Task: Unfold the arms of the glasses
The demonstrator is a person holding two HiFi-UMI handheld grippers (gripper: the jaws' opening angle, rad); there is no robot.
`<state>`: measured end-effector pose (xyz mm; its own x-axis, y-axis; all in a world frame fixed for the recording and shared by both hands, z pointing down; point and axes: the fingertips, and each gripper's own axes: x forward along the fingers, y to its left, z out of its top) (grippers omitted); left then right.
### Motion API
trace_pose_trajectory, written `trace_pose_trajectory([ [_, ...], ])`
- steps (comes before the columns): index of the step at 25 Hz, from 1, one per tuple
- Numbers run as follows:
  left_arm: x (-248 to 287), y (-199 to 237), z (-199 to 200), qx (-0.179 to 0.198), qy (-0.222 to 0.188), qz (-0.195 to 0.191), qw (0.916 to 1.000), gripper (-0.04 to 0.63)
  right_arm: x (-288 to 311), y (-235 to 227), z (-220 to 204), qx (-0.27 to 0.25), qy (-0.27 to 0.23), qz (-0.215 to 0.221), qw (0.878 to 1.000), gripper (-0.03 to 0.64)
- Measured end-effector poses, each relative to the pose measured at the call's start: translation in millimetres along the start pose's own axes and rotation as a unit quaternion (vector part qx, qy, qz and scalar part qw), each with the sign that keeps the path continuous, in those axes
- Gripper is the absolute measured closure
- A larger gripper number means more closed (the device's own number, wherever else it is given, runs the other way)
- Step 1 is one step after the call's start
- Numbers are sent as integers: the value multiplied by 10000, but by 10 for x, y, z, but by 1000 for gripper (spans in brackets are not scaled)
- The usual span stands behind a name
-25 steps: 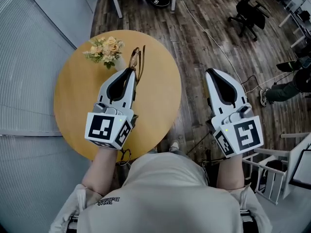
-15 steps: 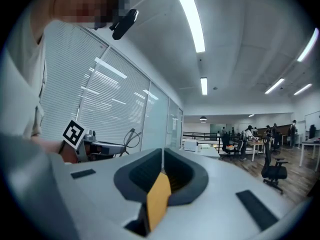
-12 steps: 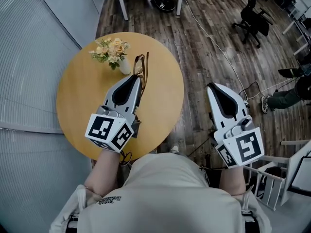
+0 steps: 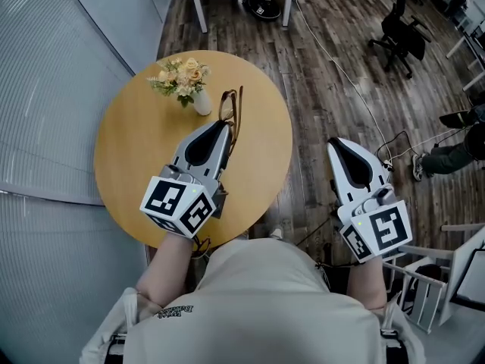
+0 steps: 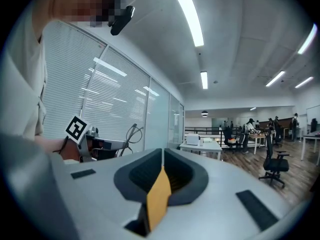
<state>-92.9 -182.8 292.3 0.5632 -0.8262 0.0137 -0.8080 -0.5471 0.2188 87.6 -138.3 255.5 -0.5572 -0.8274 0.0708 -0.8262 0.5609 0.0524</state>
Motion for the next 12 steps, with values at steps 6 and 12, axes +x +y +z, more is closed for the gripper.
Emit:
trace_pose_trajectory([
  [6,-20,-74,-49,14,97,-39,9999,551,124,-50,226,283,-319,150,9990,583],
  [12,-40,-154,-93,29,126,-106,9999,551,419,149,555,157,-610,688,9956,575],
])
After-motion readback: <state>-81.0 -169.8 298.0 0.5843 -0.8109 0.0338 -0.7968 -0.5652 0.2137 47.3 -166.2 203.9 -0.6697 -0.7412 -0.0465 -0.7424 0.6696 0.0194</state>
